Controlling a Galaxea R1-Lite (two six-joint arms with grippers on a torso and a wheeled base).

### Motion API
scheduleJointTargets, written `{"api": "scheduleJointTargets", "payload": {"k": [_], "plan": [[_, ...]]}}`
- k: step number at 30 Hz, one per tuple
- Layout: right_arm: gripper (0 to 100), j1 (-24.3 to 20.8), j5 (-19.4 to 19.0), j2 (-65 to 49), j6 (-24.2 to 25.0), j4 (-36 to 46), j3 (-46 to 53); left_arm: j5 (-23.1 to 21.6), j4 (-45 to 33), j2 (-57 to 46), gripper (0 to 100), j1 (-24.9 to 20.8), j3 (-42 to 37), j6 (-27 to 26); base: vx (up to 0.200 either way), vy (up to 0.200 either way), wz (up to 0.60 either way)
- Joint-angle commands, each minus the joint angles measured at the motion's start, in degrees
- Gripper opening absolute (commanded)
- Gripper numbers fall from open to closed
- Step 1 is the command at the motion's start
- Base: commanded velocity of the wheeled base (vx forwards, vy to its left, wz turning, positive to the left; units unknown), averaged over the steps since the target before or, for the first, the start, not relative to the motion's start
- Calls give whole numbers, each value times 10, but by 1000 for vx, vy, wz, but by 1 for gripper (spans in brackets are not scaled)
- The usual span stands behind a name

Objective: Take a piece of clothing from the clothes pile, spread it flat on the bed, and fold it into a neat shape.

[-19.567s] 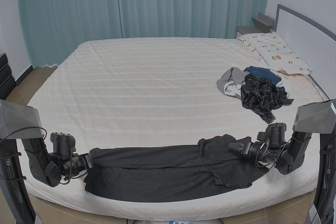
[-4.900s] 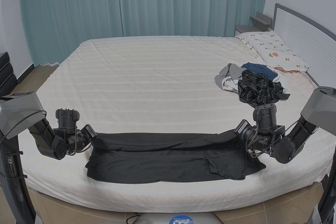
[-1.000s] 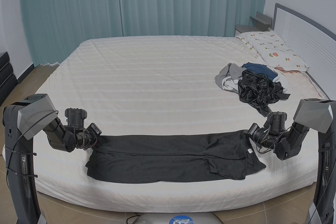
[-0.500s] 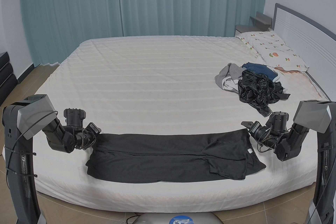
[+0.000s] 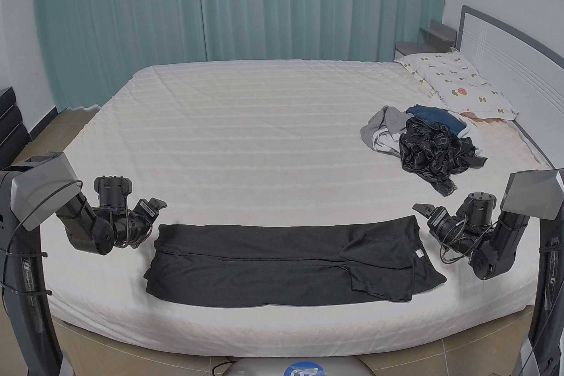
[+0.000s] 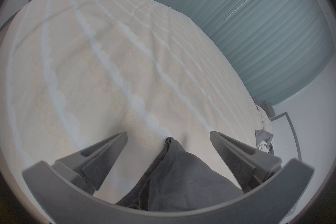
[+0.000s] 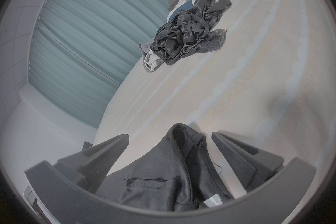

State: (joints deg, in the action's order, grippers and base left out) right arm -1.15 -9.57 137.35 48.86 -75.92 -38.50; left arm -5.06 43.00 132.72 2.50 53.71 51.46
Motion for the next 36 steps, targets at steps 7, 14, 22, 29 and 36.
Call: {"api": "scheduleJointTargets", "payload": {"k": [7, 14, 22, 29, 36], "plan": [[100, -4, 0, -3, -1, -1, 8, -35, 6, -13, 100, -5, -37, -85, 114, 0, 0], [100, -5, -1, -3, -1, -2, 11, -110, 17, -29, 100, -1, -94, -193, 0, 0, 0], [100, -6, -1, -2, -1, -2, 11, -117, 11, -31, 100, -1, -119, -250, 0, 0, 0], [100, -6, -1, -1, -2, -2, 12, -119, 9, -29, 100, -1, -145, -305, 0, 0, 0], [100, -6, -1, 0, -2, -1, 12, -146, 9, -32, 100, -1, -168, -359, 0, 0, 0]]}}
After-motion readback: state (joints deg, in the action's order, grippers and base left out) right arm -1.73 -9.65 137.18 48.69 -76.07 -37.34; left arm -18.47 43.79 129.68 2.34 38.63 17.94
